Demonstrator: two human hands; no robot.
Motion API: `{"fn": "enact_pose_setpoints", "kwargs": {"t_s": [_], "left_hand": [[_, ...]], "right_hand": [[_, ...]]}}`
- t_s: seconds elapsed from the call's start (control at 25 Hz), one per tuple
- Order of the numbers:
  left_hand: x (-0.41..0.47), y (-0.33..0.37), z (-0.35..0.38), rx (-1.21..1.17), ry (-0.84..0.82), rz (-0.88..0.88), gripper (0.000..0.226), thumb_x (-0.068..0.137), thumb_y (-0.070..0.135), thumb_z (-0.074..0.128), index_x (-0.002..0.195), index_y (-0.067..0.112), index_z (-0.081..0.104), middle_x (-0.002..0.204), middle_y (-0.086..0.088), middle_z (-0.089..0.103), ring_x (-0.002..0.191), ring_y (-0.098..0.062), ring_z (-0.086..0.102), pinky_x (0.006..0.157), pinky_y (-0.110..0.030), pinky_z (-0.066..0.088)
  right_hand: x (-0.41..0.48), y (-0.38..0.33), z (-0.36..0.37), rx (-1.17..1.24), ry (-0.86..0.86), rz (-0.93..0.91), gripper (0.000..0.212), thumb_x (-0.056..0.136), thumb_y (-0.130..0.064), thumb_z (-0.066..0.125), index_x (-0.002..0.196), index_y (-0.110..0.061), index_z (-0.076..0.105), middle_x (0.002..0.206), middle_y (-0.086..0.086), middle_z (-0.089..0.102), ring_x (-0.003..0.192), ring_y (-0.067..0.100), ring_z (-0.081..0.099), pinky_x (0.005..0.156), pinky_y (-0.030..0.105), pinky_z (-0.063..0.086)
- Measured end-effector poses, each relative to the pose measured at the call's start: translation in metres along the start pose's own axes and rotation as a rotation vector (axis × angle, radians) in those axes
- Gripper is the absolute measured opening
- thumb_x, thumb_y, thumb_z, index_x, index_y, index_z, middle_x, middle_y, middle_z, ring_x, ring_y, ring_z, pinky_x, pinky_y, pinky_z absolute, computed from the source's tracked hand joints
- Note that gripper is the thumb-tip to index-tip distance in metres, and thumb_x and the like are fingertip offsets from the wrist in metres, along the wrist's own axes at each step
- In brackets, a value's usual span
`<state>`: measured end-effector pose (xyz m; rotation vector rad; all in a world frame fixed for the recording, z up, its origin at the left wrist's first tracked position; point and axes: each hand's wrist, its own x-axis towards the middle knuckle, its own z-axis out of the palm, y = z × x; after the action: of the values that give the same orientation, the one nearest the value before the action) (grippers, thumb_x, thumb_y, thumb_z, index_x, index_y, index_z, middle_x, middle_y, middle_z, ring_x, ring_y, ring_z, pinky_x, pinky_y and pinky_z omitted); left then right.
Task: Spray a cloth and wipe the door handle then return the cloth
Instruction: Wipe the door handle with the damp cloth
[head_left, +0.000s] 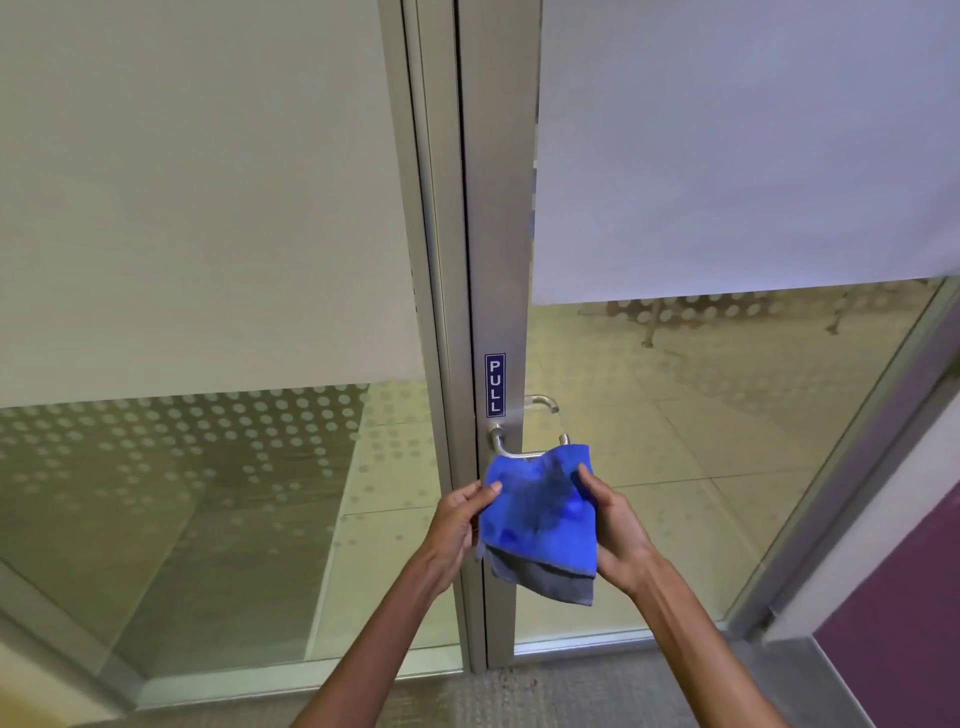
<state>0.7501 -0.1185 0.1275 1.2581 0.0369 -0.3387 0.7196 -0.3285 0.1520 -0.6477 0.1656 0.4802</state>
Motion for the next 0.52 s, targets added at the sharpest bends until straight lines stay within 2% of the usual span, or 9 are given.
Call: {"fn": "enact_pose_setpoints", "kwargs": {"t_s": [0.04, 0.12, 0.2, 0.28, 0.32, 0.44, 0.52], "left_hand": [[-0.005, 0.003, 0.001, 0.019, 0.025, 0.0, 0.019, 0.095, 0.021, 0.073, 0.106, 0.006, 0.075, 0.097, -0.01, 0.082, 0.072, -0.014, 0.077, 0.057, -0.02, 0.06], [-0.014, 0.008, 0.002, 0.064, 0.058, 0.011, 0.013, 0.098, 0.015, 0.07, 0.106, 0.005, 0.073, 0.089, -0.007, 0.082, 0.052, -0.008, 0.07, 0.042, -0.014, 0.051], [-0.022, 0.016, 0.003, 0.073, 0.051, 0.009, 0.019, 0.098, 0.011, 0.069, 0.115, 0.005, 0.073, 0.102, -0.012, 0.082, 0.059, -0.01, 0.073, 0.043, -0.014, 0.052], [-0.029, 0.025, 0.005, 0.086, 0.018, 0.002, 0.025, 0.099, 0.006, 0.065, 0.123, 0.004, 0.071, 0.115, -0.017, 0.078, 0.078, -0.016, 0.077, 0.053, -0.02, 0.06], [-0.031, 0.03, 0.008, 0.094, 0.0, 0.004, 0.027, 0.1, 0.003, 0.063, 0.125, 0.003, 0.07, 0.117, -0.017, 0.077, 0.08, -0.018, 0.077, 0.056, -0.021, 0.061], [-0.039, 0.043, 0.026, 0.136, 0.016, 0.052, 0.031, 0.1, 0.0, 0.059, 0.129, 0.003, 0.069, 0.108, -0.015, 0.077, 0.07, -0.013, 0.075, 0.052, -0.021, 0.059], [-0.046, 0.051, 0.04, 0.169, 0.061, 0.097, 0.033, 0.098, 0.001, 0.062, 0.129, 0.011, 0.07, 0.109, -0.007, 0.08, 0.078, -0.012, 0.075, 0.067, -0.028, 0.064]], "right_hand": [[-0.005, -0.004, -0.003, -0.093, -0.037, -0.016, 0.058, 0.1, -0.027, 0.056, 0.149, 0.003, 0.045, 0.15, 0.023, 0.05, 0.139, 0.035, 0.048, 0.121, 0.046, 0.034], [-0.014, -0.013, -0.008, -0.46, -0.009, -0.091, 0.056, 0.086, -0.01, 0.062, 0.141, -0.006, 0.056, 0.132, 0.015, 0.061, 0.117, 0.029, 0.06, 0.099, 0.04, 0.053], [-0.02, -0.02, -0.008, -0.666, 0.04, -0.139, 0.057, 0.079, -0.001, 0.06, 0.135, -0.013, 0.061, 0.123, 0.013, 0.065, 0.104, 0.029, 0.063, 0.083, 0.04, 0.058], [-0.028, -0.03, -0.003, -0.729, -0.004, -0.156, 0.059, 0.078, 0.002, 0.057, 0.134, -0.017, 0.062, 0.121, 0.01, 0.068, 0.101, 0.029, 0.063, 0.082, 0.04, 0.059], [-0.031, -0.035, 0.0, -0.737, -0.033, -0.158, 0.059, 0.079, 0.003, 0.057, 0.134, -0.018, 0.062, 0.121, 0.009, 0.068, 0.102, 0.029, 0.063, 0.084, 0.041, 0.058], [-0.046, -0.058, 0.004, -0.775, -0.117, -0.172, 0.062, 0.081, 0.009, 0.056, 0.137, -0.019, 0.06, 0.12, 0.008, 0.07, 0.104, 0.028, 0.064, 0.092, 0.046, 0.052], [-0.055, -0.071, 0.006, -0.817, -0.108, -0.234, 0.062, 0.085, 0.015, 0.052, 0.136, -0.02, 0.061, 0.124, 0.007, 0.072, 0.105, 0.026, 0.068, 0.09, 0.046, 0.055]]}}
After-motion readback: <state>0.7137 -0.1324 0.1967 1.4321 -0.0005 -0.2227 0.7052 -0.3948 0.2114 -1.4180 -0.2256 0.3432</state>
